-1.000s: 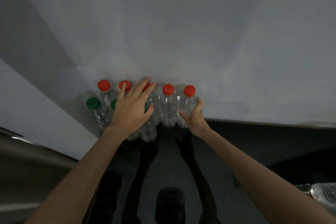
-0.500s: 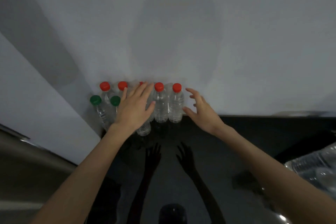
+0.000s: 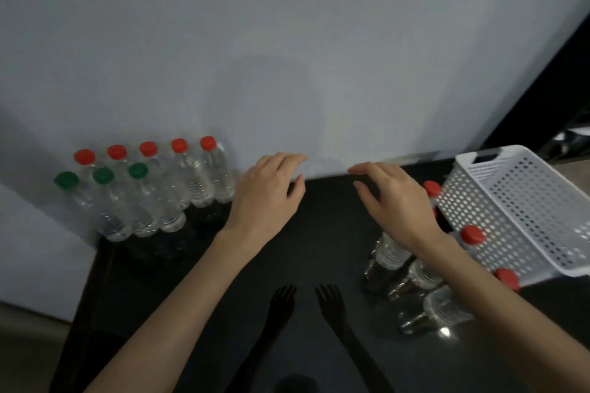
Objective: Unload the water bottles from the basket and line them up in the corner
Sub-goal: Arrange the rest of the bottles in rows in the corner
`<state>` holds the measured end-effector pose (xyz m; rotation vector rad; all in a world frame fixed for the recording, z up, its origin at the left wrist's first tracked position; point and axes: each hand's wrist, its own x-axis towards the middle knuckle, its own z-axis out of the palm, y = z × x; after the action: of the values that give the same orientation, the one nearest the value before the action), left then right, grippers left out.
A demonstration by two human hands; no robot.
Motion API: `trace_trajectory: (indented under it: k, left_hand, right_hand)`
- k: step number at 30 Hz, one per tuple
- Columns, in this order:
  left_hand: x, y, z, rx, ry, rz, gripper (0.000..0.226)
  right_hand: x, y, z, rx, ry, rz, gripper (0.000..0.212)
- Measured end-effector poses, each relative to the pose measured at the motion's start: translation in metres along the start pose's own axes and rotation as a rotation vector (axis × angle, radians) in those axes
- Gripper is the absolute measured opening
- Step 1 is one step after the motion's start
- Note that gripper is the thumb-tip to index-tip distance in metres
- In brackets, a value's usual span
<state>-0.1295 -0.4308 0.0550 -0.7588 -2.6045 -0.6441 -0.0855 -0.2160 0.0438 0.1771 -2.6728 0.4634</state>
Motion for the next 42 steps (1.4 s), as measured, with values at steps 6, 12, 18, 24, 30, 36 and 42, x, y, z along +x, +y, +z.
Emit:
trace_trajectory:
  k: [6,12,18,24,30,36,42]
  left_hand:
    - [0.008,0.097,0.051,-0.085,-0.039,0.008,0.034]
    - [0.01,0.153,0.118,-0.138,-0.23,-0.061,0.045]
    - [0.013,0.171,0.169,-0.082,-0.382,-0.098,0.048]
    - [0.011,0.169,0.175,0.016,-0.343,-0.097,0.044]
    - [-0.003,0.16,0.169,0.045,-0.337,-0.142,0.032]
    - [-0.033,0.147,0.153,-0.025,-0.323,-0.233,0.038]
    - [-0.044,0.116,0.118,0.051,-0.281,-0.325,0.036]
  right_hand:
    - [-0.052,0.092,-0.047,-0.015,-0.037,0.097,0.027]
    - [-0.091,0.16,-0.065,0.074,-0.122,0.179,0.027]
    - [-0.106,0.173,-0.049,-0.011,-0.392,0.16,0.037]
    - [-0.094,0.181,-0.041,0.115,-0.512,0.198,0.027]
    - [-0.09,0.178,-0.033,0.148,-0.508,0.175,0.034]
    - [-0.086,0.158,-0.027,0.071,-0.523,0.052,0.033]
    - [-0.063,0.118,-0.013,0.217,-0.582,-0.024,0.022]
